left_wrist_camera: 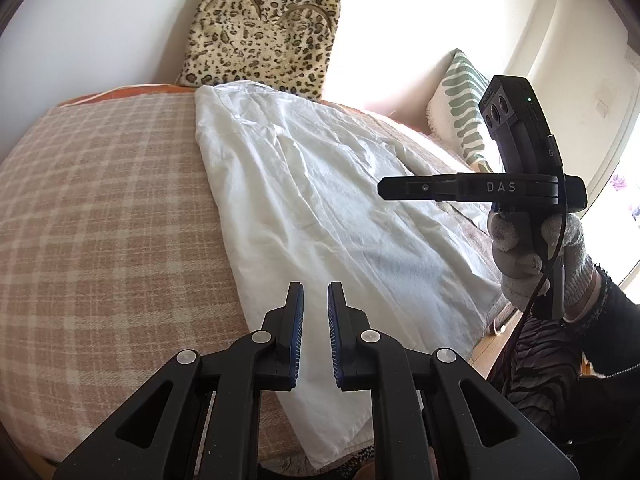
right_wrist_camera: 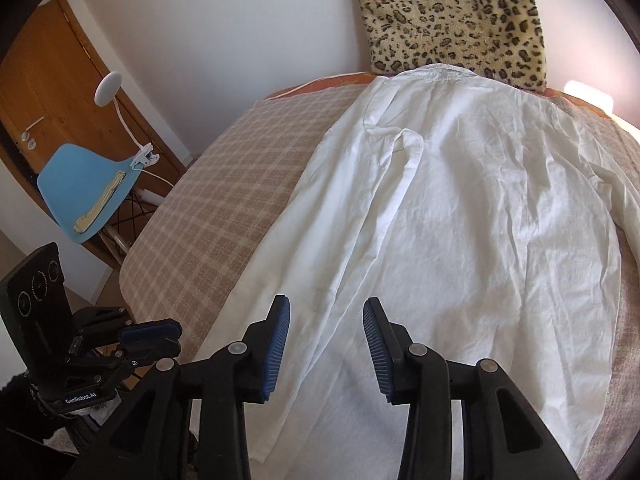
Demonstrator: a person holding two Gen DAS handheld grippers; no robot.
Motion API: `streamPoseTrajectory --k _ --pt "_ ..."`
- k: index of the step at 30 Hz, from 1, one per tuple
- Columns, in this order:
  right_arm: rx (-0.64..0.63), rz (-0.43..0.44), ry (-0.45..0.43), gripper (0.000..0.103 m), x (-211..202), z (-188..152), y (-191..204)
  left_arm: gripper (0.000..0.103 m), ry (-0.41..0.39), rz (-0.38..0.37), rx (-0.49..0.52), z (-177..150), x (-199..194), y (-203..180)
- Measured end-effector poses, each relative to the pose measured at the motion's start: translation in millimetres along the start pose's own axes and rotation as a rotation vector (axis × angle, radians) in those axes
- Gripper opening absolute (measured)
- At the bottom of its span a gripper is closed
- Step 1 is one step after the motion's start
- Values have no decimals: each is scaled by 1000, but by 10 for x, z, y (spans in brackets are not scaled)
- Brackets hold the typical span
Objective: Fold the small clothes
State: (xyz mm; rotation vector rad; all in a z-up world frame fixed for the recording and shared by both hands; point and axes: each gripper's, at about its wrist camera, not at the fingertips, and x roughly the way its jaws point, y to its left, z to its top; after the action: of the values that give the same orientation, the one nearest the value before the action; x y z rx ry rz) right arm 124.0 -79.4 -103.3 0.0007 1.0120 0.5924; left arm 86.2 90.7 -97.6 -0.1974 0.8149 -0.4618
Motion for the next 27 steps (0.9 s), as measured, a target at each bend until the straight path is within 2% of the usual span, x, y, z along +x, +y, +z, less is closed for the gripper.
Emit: streamPoseTrajectory --k 2,4,6,10,14,16,22,27 --pt "33 -31 -53 49 -200 12 -131 14 0 -17 21 22 47 -108" --pt "71 -58 -96 49 -410 21 -276 33 -8 -14 70 41 95 -259" --pt "115 -75 -128 49 -622 12 -436 39 -13 -27 88 56 148 -376" --pt "170 -156 -185 50 -1013 -109 -714 39 6 -94 88 77 291 -602" --pt "217 -277 -221 53 -1350 -319 -1004 39 14 -125 168 126 420 -928" --pt "252 -312 -232 53 -1534 -446 -1183 39 15 -142 192 157 471 -1064" --pt "361 -422 -231 53 -2000 -800 -1741 39 48 -182 243 217 615 -1397" --pt "483 -533 -226 54 -2337 -1185 -2354 42 83 -210 288 358 717 -1620"
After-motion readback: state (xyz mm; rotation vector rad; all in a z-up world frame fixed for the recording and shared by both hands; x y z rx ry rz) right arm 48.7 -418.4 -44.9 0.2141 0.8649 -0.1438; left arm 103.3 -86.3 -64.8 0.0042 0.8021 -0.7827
